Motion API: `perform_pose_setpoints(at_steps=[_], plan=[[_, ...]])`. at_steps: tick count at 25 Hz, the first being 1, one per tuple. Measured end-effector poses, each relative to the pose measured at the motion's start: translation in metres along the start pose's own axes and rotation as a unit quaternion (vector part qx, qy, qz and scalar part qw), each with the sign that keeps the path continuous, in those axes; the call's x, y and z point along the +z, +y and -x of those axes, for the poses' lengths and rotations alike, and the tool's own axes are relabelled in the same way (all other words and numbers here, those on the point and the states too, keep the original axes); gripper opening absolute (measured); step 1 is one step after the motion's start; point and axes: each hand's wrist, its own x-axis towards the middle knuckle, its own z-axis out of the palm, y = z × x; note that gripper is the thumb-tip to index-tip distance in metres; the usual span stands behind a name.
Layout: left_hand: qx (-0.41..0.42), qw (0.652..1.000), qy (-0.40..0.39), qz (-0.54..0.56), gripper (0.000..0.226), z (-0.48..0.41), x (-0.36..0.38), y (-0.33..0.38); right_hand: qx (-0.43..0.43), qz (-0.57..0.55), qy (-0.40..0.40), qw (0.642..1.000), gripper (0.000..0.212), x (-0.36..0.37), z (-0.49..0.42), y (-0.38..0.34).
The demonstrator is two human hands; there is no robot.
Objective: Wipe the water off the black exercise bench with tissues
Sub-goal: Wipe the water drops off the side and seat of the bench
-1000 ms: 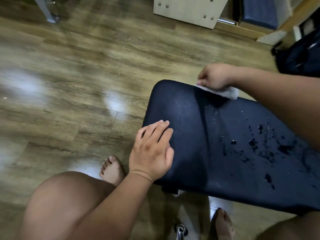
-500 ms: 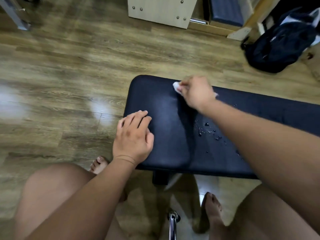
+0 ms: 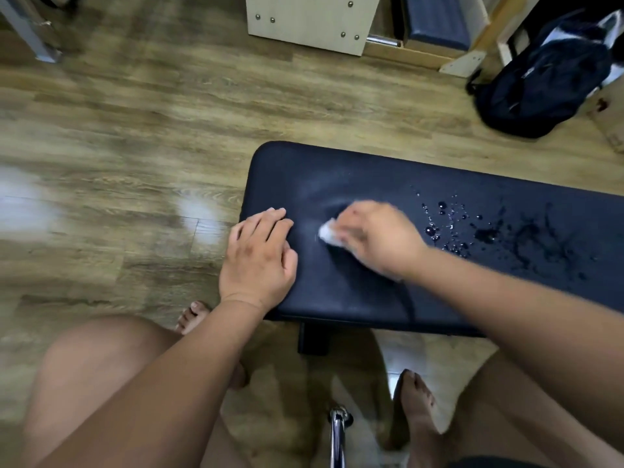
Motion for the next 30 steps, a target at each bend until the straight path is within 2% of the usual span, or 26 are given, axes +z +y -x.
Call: perform_pose_setpoints(at_steps=[3,6,10,13,15,17,20,22,26,28,30], plan=[[-0.004,1.000,-0.005,0.008,0.039,0.000,0.000,-0.001,0.144,0.018,0.032,0.989,0.018,-0.010,-0.094,0.039],[-0.003,1.000,-0.004,0.010,0.038,-0.001,0.000,0.000,0.227,-0.009,0.036,0.973,0.023,-0.009,-0.135,0.060],[-0.003,1.000,0.005,0.016,0.038,-0.002,0.001,0.000,0.198,-0.015,0.080,0.977,0.030,0.007,-0.070,0.025],[-0.008,1.000,-0.003,0.012,0.038,-0.001,-0.001,-0.001,0.143,-0.061,0.051,0.987,0.020,0.018,0.022,-0.028],[-0.014,0.999,-0.029,0.011,0.039,0.000,-0.004,0.002,0.128,-0.118,0.060,0.983,0.012,0.026,0.061,-0.047],[-0.030,0.998,-0.053,0.015,0.041,-0.002,-0.007,0.004,0.162,-0.141,0.068,0.974,0.012,0.037,0.069,-0.052],[-0.050,0.995,-0.081,0.031,0.041,-0.003,-0.013,0.006,0.243,-0.090,0.091,0.962,0.015,0.043,0.070,-0.066],[-0.042,0.989,-0.137,0.023,0.041,0.002,-0.021,0.011,0.324,-0.079,0.177,0.926,0.016,0.043,0.089,-0.065],[-0.017,0.977,-0.212,0.006,0.047,-0.004,-0.034,0.013,0.486,-0.139,0.353,0.787,0.016,0.058,0.124,-0.054],[0.003,0.972,-0.235,0.009,0.049,-0.015,-0.044,0.010,0.497,-0.172,0.431,0.733,0.015,0.066,0.114,-0.077],[0.046,0.959,-0.276,-0.047,0.060,-0.027,-0.052,0.012,0.464,-0.202,0.463,0.728,0.017,0.084,0.095,-0.112]])
